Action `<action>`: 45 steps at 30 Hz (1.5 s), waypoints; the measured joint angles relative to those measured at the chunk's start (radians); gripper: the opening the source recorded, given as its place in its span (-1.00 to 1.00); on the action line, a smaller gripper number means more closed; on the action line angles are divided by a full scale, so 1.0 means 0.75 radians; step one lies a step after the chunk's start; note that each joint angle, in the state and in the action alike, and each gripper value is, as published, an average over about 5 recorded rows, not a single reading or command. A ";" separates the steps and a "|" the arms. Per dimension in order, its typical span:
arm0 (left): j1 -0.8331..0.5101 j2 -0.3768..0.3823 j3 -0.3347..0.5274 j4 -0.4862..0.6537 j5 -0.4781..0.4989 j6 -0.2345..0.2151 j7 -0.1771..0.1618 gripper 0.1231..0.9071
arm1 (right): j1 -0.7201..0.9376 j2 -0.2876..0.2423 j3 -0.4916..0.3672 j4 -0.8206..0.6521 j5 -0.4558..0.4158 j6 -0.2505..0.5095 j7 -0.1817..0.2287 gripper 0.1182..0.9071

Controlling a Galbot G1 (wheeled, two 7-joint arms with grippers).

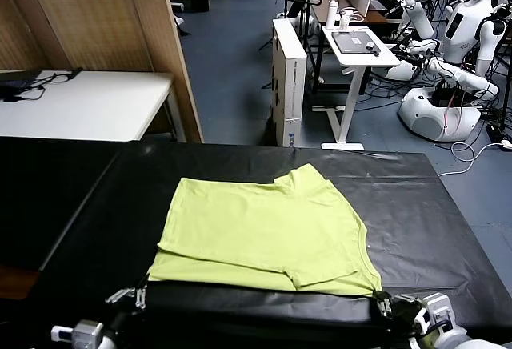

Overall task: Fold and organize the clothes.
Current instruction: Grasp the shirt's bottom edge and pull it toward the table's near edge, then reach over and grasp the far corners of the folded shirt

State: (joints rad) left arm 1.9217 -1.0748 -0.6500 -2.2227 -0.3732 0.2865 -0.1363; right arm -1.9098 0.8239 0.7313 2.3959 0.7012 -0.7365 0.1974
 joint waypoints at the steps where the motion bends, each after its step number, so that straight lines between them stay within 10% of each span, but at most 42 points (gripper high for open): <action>1: 0.004 -0.003 -0.001 -0.004 0.001 0.002 -0.002 -0.76 | -0.004 0.002 0.004 0.008 0.001 0.000 0.000 -0.02; 8: 0.033 -0.016 -0.026 -0.035 -0.014 0.045 -0.036 0.32 | -0.012 0.007 0.044 0.066 0.058 0.000 -0.003 0.92; 13: 0.028 0.009 -0.075 -0.068 -0.066 0.083 -0.031 0.93 | 0.079 -0.024 0.077 0.059 0.139 0.000 -0.021 1.00; 22: -0.215 0.063 -0.076 -0.043 -0.173 0.210 -0.075 1.00 | 0.521 -0.091 -0.057 -0.167 0.214 0.000 -0.045 1.00; 26: -0.394 0.096 -0.040 0.014 -0.330 0.266 -0.029 1.00 | 0.752 -0.087 -0.181 -0.313 0.192 0.000 -0.052 1.00; 45: -1.096 0.130 0.241 0.534 -0.579 0.488 0.060 1.00 | 1.540 0.151 -0.759 -0.966 0.089 0.000 -0.045 1.00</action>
State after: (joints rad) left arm 1.0996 -0.9770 -0.4694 -1.8219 -0.8077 0.6527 -0.0914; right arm -0.7551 0.9372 0.1621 1.6712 0.7678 -0.7364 0.1635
